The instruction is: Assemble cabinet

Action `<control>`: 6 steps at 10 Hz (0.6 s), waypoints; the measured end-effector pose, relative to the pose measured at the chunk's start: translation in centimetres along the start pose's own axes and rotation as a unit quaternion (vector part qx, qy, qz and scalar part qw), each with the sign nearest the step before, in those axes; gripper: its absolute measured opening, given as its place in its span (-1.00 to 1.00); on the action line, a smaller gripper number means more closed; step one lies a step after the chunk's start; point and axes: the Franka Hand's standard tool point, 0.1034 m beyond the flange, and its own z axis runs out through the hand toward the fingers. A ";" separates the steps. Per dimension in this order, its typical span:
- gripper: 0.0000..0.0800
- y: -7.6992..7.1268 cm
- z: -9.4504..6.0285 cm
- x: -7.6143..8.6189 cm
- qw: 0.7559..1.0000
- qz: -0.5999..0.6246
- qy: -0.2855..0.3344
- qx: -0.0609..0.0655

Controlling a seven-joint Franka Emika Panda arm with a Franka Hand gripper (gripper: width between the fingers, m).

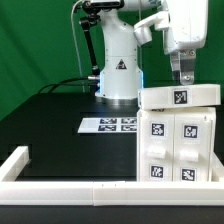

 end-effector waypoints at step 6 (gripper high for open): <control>0.99 -1.2 1.1 -1.1 0.999 -0.051 -0.010 0.014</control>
Offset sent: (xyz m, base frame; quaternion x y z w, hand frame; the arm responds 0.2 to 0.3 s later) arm -0.0061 -0.0013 -0.0125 -0.0010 0.0067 0.0037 1.0000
